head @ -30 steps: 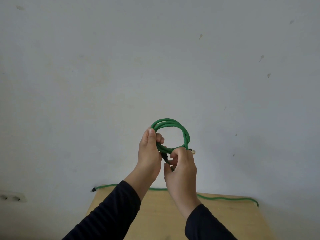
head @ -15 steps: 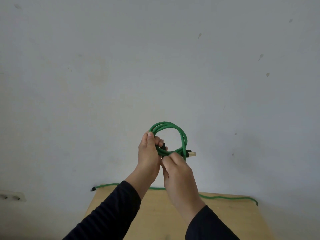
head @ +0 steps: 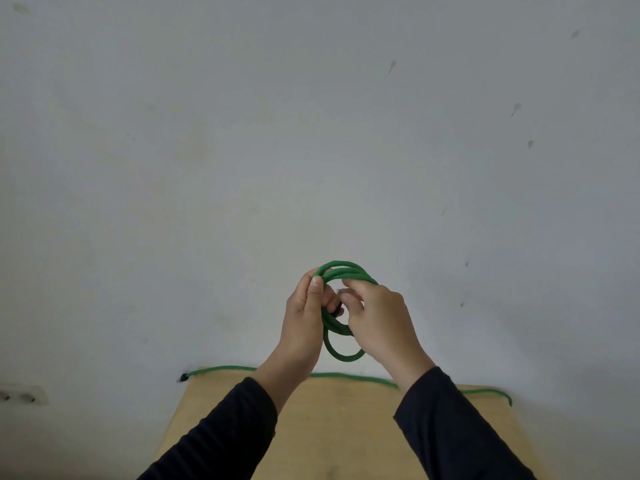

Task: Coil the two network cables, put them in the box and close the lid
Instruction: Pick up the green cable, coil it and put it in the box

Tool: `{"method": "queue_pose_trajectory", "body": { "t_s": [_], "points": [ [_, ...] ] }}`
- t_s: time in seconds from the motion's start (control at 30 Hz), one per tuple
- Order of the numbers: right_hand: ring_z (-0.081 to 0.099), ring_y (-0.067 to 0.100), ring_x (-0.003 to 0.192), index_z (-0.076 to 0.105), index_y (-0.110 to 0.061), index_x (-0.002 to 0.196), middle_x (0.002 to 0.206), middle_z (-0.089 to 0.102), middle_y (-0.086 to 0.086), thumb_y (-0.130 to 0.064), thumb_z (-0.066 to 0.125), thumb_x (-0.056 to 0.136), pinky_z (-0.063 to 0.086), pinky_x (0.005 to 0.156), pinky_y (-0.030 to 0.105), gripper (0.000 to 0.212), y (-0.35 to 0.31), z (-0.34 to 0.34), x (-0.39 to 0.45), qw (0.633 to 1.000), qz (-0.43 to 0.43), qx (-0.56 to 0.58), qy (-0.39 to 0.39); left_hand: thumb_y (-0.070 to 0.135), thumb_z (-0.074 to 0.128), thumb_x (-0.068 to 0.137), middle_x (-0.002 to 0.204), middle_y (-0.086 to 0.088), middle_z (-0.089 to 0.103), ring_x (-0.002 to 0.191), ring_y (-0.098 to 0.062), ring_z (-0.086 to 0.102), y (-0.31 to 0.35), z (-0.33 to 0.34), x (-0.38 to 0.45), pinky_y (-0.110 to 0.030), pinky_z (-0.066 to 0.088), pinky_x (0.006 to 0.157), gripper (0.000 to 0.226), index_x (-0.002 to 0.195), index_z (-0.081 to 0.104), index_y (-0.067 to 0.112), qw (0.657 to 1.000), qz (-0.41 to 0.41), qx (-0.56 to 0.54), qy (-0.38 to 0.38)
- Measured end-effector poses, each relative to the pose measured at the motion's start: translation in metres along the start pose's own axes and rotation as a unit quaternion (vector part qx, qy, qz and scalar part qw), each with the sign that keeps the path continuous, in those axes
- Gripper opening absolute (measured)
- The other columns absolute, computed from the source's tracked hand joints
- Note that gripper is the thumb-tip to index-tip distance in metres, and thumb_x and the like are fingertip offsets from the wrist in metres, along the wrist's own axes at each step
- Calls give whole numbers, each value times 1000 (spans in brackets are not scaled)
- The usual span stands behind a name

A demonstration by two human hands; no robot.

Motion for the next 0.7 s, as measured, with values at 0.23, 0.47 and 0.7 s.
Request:
{"method": "queue_pose_trajectory", "body": {
  "t_s": [0.23,0.47,0.7],
  "points": [
    [59,-6,66,72,-27,89,84,71,-13,-16,65,83,54,70,27,14,16,3,-4,982,57,178,-21,18,29,102,54,8,37,54,-10,38,-13,-12,10,-27,42,61,33,84,56,14,996,-64,29,47],
    [57,-3,58,71,-31,77,77,72,-11,-17,69,80,44,57,16,15,25,-12,3,973,62,216,45,21,29,102,61,4,32,51,-7,34,-24,-20,0,-29,46,59,30,101,59,16,983,-75,166,-23],
    [65,8,82,70,-28,82,87,73,-3,-14,67,83,44,65,19,14,44,2,4,938,120,325,13,24,30,101,62,3,33,59,-14,32,-29,-30,-5,-30,37,55,27,98,57,20,967,-65,246,-36]
  ]
}}
Point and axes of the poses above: each hand's wrist, its own x-axis towards the middle knuckle, its own z-axis out of the palm, y = z × x, the point moved 8 cm from there along x, towards the middle knuckle
